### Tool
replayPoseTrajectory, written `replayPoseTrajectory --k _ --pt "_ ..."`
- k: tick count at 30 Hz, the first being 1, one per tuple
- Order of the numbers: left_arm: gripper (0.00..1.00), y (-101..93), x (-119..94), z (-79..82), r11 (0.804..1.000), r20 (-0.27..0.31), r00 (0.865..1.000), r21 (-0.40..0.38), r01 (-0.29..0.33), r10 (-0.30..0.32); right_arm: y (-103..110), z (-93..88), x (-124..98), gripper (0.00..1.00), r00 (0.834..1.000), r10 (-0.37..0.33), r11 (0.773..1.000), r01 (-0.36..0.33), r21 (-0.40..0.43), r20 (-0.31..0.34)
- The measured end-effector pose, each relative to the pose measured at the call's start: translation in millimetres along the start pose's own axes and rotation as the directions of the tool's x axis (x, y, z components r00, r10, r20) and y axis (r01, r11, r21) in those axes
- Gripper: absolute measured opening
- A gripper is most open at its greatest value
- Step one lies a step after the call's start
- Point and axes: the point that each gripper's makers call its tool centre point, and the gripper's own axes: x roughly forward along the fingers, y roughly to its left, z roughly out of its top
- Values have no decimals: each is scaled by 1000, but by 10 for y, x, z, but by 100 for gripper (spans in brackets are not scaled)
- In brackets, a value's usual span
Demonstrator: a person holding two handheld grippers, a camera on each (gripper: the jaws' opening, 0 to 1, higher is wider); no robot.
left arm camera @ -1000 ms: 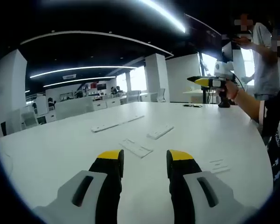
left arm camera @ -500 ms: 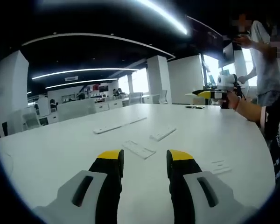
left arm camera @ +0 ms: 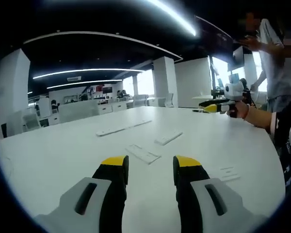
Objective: Locate the socket holder cover, grip the socket holder cover, clip it into the socket holder slot.
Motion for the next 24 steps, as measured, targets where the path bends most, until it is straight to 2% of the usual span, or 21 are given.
replayPoseTrajectory --k 8,13,15,20,24 --pt "38 34 15 -8 1000 -5 1000 4 -13 13 4 -105 34 46 999 9 1000 -9 -1 -37" --pt "38 57 4 97 999 8 999 2 -41 41 53 -122 39 46 999 30 1000 -30 -5 -44" --pt "38 47 13 121 999 -3 999 6 -46 46 79 -128 39 46 998 37 999 -37 -12 -49" --pt "38 -88 56 187 999 -83 996 38 -20 24 85 -136 44 46 997 48 999 -49 -13 -54" --pt "40 -239 71 205 996 -184 983 84 17 -1 105 -131 43 46 997 59 998 -60 -11 -57"
